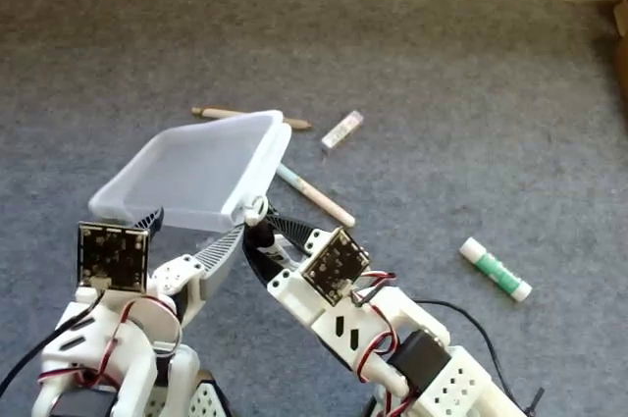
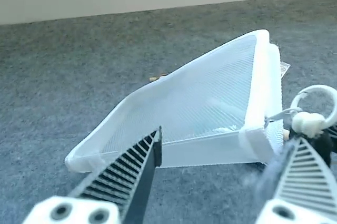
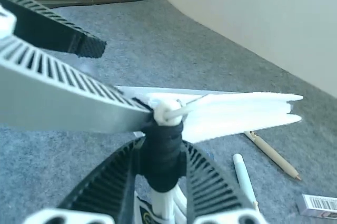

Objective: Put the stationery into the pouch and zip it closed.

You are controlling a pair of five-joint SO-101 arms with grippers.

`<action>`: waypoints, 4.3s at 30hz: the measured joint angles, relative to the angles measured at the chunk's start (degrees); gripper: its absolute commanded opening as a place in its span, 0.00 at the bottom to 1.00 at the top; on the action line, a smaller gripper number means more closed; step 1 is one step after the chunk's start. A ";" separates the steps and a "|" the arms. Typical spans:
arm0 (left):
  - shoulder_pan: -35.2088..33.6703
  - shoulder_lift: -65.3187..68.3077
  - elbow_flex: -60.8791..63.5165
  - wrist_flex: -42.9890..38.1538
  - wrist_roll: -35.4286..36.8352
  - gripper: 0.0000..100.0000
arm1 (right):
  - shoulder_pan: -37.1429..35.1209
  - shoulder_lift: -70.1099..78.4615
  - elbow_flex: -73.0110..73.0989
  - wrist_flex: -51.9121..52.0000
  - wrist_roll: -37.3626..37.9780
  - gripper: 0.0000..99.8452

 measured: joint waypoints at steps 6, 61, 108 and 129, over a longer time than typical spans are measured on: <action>-3.16 0.00 4.13 -0.35 0.26 0.35 | 0.09 0.18 0.09 0.09 0.09 0.01; -14.95 0.18 9.85 -4.31 -0.26 0.02 | -0.35 0.00 1.85 4.66 0.09 0.01; -8.62 0.53 21.63 -8.88 -2.02 0.29 | 2.11 0.00 1.85 4.75 0.00 0.01; -5.10 0.35 19.69 -9.93 -2.02 0.29 | 2.11 0.00 1.85 6.51 0.00 0.01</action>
